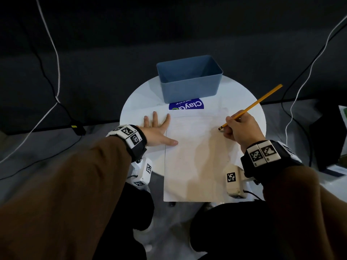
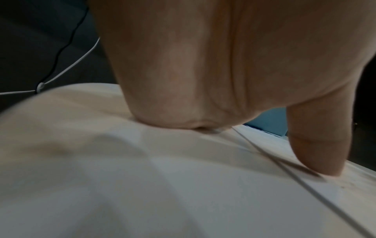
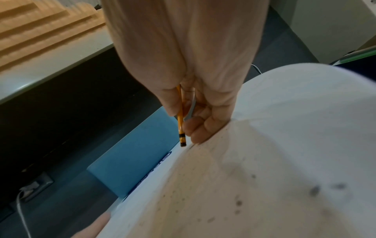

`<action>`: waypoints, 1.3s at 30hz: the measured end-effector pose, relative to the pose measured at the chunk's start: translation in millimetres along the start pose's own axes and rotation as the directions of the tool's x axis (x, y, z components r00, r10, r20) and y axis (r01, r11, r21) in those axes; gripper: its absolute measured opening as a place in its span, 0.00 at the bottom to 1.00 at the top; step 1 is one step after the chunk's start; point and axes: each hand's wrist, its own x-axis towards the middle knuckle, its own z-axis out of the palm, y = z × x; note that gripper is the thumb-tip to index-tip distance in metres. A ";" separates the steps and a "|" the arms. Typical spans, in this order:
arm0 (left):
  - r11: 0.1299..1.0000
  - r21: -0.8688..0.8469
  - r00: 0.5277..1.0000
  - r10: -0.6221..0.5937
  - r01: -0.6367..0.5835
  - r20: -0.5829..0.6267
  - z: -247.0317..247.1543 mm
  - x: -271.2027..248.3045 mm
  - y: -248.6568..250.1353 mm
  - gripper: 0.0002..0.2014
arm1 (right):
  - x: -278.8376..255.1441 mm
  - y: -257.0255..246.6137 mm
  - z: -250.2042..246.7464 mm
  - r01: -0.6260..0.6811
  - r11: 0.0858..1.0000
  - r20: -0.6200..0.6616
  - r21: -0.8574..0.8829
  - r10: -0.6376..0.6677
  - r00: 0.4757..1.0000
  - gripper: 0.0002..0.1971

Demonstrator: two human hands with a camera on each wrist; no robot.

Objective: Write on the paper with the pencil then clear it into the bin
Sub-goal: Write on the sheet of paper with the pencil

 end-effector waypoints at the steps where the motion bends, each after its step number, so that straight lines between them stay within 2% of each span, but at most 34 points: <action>1: 1.000 -0.011 1.000 -0.006 0.006 -0.008 0.0 -1.0 1.2 0.51 | -0.3 -0.4 -0.7 -0.004 1.000 0.002 -0.002 0.004 1.000 0.08; 4: 0.999 -0.043 1.000 -0.009 0.008 -0.028 0.1 -0.7 1.9 0.47 | -1.0 -1.4 -1.0 -0.014 1.000 0.002 -0.024 0.014 1.000 0.07; 7: 0.993 -0.110 0.997 0.033 -0.040 -0.066 1.5 1.3 -5.6 0.44 | 1.0 -1.0 1.7 -0.030 0.999 -0.020 -0.033 0.029 0.999 0.07; 10: 0.966 -0.231 0.990 0.092 -0.115 -0.111 3.2 0.9 -15.1 0.41 | 3.3 1.8 3.0 -0.048 0.999 -0.042 0.000 0.048 0.998 0.07; 14: 0.942 -0.290 0.981 0.130 -0.168 -0.147 4.3 0.5 -19.9 0.38 | 2.3 2.4 5.5 -0.056 0.998 -0.056 0.005 0.056 0.997 0.07; 16: 0.899 -0.392 0.976 0.138 -0.195 -0.168 1.9 0.0 -22.0 0.36 | 1.7 1.4 8.3 -0.061 0.998 -0.063 -0.022 0.060 0.996 0.07; 18: 0.782 -0.575 0.966 0.139 -0.242 -0.217 -1.5 -2.6 -25.1 0.35 | 1.1 -0.1 10.0 -0.051 0.999 -0.066 -0.018 0.050 0.997 0.08; 20: 0.604 -0.728 0.936 0.094 -0.324 -0.338 -3.8 -5.8 -26.6 0.33 | 1.1 -1.8 10.6 -0.040 0.999 -0.050 -0.011 0.040 0.998 0.09; 23: 0.397 -0.796 0.839 -0.108 -0.456 -0.534 -0.4 -12.4 -22.1 0.24 | -0.1 -5.9 11.2 -0.049 0.996 -0.001 -0.074 0.049 0.999 0.09; 24: 0.351 -0.802 0.813 -0.161 -0.483 -0.559 1.8 -15.1 -20.2 0.21 | -0.5 -7.7 12.6 -0.048 0.993 0.007 -0.107 0.049 0.999 0.09; 26: 0.312 -0.797 0.790 -0.185 -0.517 -0.584 6.9 -18.1 -17.6 0.18 | -2.3 -14.8 16.7 0.000 0.982 -0.007 -0.189 -0.001 1.000 0.08; 28: 0.316 -0.788 0.791 -0.156 -0.528 -0.592 9.0 -18.5 -15.7 0.17 | -8.3 -26.1 25.2 0.077 0.972 0.000 -0.223 -0.079 0.997 0.08; 30: 0.339 -0.780 0.793 -0.136 -0.526 -0.594 9.1 -17.7 -14.4 0.16 | -18.3 -32.7 39.0 0.099 0.979 0.102 -0.176 -0.082 0.991 0.08; 33: 0.431 -0.749 0.800 -0.096 -0.503 -0.593 11.0 -16.0 -12.2 0.13 | -32.1 -27.6 59.1 -0.016 0.997 0.257 -0.071 0.034 0.966 0.08; 39: 0.608 -0.640 0.800 -0.014 -0.469 -0.600 10.9 -11.0 -15.4 0.10 | -20.6 -29.8 63.8 -0.094 0.995 0.135 0.040 0.088 0.987 0.06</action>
